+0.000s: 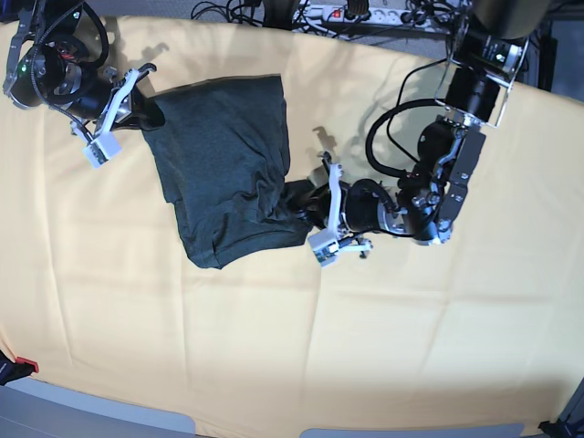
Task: Fold the T-shirt properly
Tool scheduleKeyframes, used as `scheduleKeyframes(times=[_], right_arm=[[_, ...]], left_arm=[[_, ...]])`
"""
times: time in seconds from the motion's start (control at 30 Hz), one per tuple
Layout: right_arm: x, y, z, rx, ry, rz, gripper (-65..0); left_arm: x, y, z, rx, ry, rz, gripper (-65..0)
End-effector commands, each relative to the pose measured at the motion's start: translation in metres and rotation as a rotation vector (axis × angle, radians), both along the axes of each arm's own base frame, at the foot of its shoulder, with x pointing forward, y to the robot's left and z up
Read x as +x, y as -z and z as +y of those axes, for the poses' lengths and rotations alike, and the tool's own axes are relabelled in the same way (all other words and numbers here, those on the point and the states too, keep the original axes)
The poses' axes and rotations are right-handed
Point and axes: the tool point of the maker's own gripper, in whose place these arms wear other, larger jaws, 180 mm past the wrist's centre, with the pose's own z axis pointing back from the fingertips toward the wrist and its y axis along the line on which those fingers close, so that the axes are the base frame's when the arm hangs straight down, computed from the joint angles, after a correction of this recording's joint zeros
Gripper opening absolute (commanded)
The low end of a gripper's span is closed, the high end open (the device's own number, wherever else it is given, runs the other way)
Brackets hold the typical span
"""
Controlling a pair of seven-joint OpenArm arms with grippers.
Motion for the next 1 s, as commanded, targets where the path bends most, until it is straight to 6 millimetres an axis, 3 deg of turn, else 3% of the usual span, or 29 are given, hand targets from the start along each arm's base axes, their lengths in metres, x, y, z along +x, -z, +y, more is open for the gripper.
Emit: scheduleKeyframes(times=[0.0, 0.3, 0.53, 0.8, 0.97], right_arm=[[0.006, -0.011, 0.000, 0.013, -0.005, -0.045, -65.0], [0.006, -0.010, 0.000, 0.010, -0.005, -0.044, -65.0], [0.006, -0.010, 0.000, 0.010, -0.005, -0.044, -65.0], [0.006, -0.010, 0.000, 0.009, -0.005, -0.044, -65.0], [0.005, -0.009, 0.000, 0.003, -0.009, -0.035, -65.0]], left_arm=[[0.012, -0.019, -0.005, -0.046, -0.003, -0.059, -65.0], [0.020, -0.028, -0.021, -0.084, -0.005, -0.149, -65.0], [0.025, -0.017, -0.023, -0.096, -0.013, -0.186, -65.0], [0.035, -0.021, -0.032, -0.186, -0.047, -0.179, -65.0], [0.031, -0.008, -0.031, -0.118, -0.033, -0.144, -65.0]])
